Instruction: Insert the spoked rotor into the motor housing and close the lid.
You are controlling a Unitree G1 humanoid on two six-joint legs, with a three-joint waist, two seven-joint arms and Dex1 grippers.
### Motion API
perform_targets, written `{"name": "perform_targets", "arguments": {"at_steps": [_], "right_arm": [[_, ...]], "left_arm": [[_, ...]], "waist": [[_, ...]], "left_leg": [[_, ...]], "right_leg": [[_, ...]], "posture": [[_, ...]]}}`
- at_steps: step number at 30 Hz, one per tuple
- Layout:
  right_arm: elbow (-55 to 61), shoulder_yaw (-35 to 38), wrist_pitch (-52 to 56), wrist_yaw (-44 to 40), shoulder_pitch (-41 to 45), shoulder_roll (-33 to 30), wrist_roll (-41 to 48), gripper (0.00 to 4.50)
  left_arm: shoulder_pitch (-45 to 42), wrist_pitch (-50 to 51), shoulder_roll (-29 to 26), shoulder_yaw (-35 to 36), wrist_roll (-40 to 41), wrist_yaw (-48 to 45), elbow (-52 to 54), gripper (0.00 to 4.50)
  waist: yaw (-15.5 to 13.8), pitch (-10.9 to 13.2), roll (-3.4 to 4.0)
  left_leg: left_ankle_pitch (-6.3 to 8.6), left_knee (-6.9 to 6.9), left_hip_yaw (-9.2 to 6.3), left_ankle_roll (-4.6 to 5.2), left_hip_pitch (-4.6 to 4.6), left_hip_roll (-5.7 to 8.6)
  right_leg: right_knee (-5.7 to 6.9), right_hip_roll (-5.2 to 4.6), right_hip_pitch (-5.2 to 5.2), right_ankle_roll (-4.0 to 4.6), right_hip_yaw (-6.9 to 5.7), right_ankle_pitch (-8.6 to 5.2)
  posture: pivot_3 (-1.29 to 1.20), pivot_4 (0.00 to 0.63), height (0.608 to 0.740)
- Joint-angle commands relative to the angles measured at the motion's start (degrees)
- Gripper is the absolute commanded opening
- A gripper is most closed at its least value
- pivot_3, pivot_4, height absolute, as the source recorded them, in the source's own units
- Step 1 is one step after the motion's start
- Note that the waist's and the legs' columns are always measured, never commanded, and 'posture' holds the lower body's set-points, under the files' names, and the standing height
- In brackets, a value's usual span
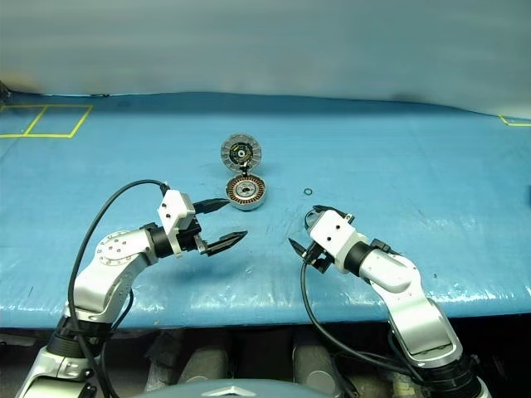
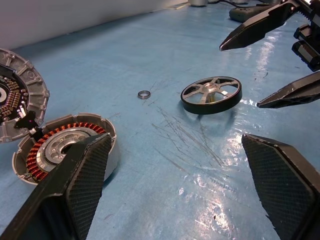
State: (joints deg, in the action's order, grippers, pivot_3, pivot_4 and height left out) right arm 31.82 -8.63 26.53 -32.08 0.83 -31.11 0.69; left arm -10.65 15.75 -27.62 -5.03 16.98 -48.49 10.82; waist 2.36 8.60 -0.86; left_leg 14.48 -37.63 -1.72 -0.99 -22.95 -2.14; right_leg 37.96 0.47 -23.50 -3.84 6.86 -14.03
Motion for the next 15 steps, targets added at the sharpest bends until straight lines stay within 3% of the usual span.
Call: {"name": "perform_targets", "arguments": {"at_steps": [1, 15], "right_arm": [[1.7, 1.7, -0.4, 0.6, 1.1, 1.8, 2.2, 4.49], [1.5, 1.5, -0.5, 1.6, 0.7, 2.3, 2.2, 4.49]], "left_arm": [[-0.5, -1.4, 0.1, 0.2, 0.1, 0.0, 0.0, 4.50], [-2.8, -1.6, -0.2, 0.3, -0.3, -0.7, -1.2, 4.50]], "waist": [[0.0, 0.0, 0.00], [-0.1, 0.0, 0.00]], "left_leg": [[0.00, 0.00, 0.00, 0.00, 0.00, -0.01], [0.00, -0.05, 0.00, 0.00, 0.00, 0.00]], "right_leg": [[0.00, 0.01, 0.00, 0.00, 0.00, 0.00], [0.03, 0.01, 0.01, -0.01, 0.00, 0.01]], "posture": [[0.00, 0.150, 0.740], [0.00, 0.150, 0.740]]}}
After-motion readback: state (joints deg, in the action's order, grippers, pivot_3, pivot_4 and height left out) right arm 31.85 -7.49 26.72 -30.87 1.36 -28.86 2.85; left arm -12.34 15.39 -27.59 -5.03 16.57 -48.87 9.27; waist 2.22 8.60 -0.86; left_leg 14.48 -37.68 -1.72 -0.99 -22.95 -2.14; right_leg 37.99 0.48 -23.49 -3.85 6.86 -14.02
